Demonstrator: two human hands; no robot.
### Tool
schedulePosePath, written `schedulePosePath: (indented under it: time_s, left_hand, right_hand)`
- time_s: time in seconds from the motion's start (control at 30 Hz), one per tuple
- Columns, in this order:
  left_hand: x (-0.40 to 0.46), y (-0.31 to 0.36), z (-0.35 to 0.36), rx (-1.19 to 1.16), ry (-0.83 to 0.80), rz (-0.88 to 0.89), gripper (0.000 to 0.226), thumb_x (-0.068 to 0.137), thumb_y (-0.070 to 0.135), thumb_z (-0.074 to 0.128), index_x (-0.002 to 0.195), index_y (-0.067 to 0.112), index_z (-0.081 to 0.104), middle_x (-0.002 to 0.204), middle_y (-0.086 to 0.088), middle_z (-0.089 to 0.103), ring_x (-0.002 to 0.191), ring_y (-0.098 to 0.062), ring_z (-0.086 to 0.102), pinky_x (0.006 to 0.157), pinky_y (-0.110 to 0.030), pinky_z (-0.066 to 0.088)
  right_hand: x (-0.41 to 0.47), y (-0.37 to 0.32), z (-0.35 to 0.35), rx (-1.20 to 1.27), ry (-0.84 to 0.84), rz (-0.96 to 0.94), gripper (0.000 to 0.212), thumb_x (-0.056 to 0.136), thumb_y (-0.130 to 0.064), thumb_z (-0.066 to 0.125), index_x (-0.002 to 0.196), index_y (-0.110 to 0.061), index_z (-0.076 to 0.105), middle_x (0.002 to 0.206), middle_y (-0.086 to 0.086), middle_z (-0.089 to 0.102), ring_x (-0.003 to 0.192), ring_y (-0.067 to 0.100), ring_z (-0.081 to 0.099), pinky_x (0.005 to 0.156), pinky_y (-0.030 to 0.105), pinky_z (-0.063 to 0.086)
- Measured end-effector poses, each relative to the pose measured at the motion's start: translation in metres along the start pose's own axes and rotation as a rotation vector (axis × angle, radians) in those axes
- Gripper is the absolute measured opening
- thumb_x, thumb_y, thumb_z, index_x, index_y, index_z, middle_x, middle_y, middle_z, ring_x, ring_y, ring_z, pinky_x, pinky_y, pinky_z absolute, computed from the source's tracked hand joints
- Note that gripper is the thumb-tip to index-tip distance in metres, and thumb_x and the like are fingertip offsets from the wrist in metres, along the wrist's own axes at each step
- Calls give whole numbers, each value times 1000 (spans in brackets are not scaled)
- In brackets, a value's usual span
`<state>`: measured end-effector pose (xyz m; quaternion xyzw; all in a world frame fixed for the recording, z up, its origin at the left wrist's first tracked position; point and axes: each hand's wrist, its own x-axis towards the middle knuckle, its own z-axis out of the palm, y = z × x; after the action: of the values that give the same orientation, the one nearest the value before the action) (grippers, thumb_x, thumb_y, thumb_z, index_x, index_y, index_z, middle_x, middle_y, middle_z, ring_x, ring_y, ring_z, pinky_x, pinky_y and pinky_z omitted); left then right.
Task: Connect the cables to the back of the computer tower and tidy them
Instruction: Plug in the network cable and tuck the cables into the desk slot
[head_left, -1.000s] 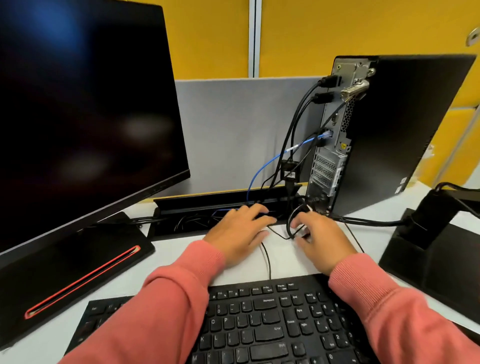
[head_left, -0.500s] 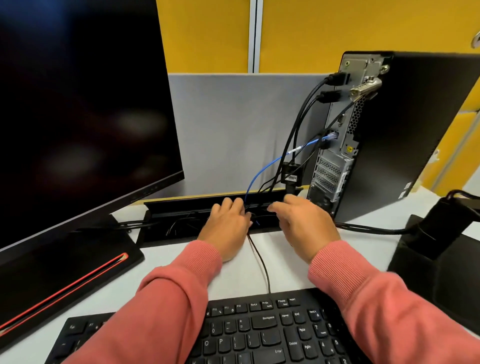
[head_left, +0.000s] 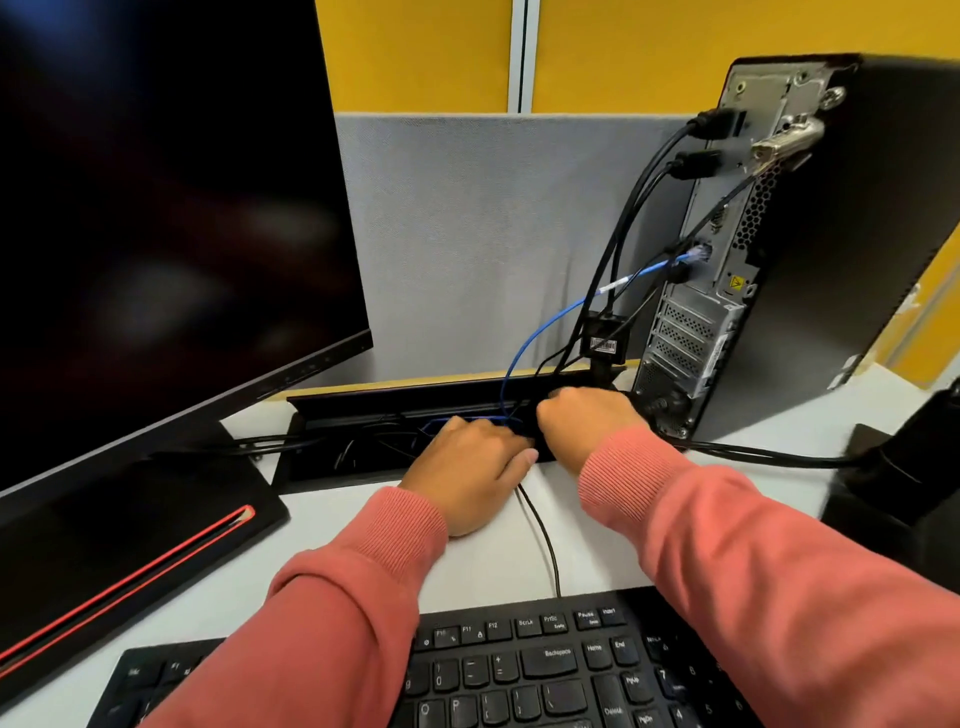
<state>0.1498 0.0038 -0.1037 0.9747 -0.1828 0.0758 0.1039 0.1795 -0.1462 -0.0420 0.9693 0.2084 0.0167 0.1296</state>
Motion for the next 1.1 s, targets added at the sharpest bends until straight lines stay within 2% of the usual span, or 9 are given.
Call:
schedulePosePath:
  time_s: [0.13,0.33,0.43,0.57,0.7,0.8,0.93,1.03,1.1]
  left_hand:
    - [-1,3,3,23,-113,-57,36,108,46,19,107,31,52,106,6,68,100,-17,60,101,-45,29]
    - [0,0,5,-29,-124,-79,38,107,43,18,115,33,53,111,7,67,106,-16,59,110,-51,22]
    - [-8,-7,-6,-138,43,-14,33,107,37,34,122,34,63,121,15,67,115,-6,57,111,-40,25]
    - [-40,-29,-29,-104,429,18,26,98,32,44,93,22,68,89,10,65,87,-16,62,85,-38,43]
    - [-73,-51,-39,-104,590,-150,28,94,34,44,88,21,68,87,9,64,84,-12,56,80,-38,43]
    - [-78,-54,-40,92,313,-290,42,101,37,39,128,23,67,124,9,64,108,-12,58,92,-36,43]
    - [-77,-55,-32,222,-47,-388,53,108,37,26,159,22,33,155,6,46,138,-17,45,111,-36,34]
    - [-74,-55,-29,295,-117,-408,66,103,46,8,156,22,38,156,7,43,140,-16,40,110,-39,31]
    - [-73,-54,-25,318,-148,-428,62,105,47,12,151,23,45,154,6,43,139,-17,35,110,-41,29]
  right_hand:
    - [4,-3,12,-10,-14,-60,26,99,-25,47,120,-22,62,124,5,64,123,28,52,99,45,41]
    - [-10,-10,8,-32,-107,-109,21,97,-30,37,95,-26,58,111,2,67,113,26,59,95,47,33]
    - [-8,-13,3,-42,-224,-102,23,98,-31,35,97,-25,57,114,2,67,115,26,58,101,52,28]
    - [-2,-16,-4,-52,-332,-90,41,103,-37,30,126,-23,61,131,3,61,128,30,49,109,64,20]
    - [-9,-21,-10,-111,-206,-110,32,99,-29,35,115,-21,62,113,3,63,112,27,50,101,57,26]
    - [-22,-27,-23,-66,-66,-126,18,94,-24,42,102,-22,58,97,1,59,101,26,54,90,48,33]
    - [-33,-32,-34,215,227,-189,5,93,-22,46,91,-20,49,87,1,48,91,30,61,69,34,38]
    - [-33,-41,-20,315,421,-357,30,92,-20,50,122,-25,54,119,-3,53,105,26,56,79,37,46]
    - [-28,-48,-4,231,317,-430,50,98,-27,46,148,-30,40,149,-5,42,124,24,47,95,41,42]
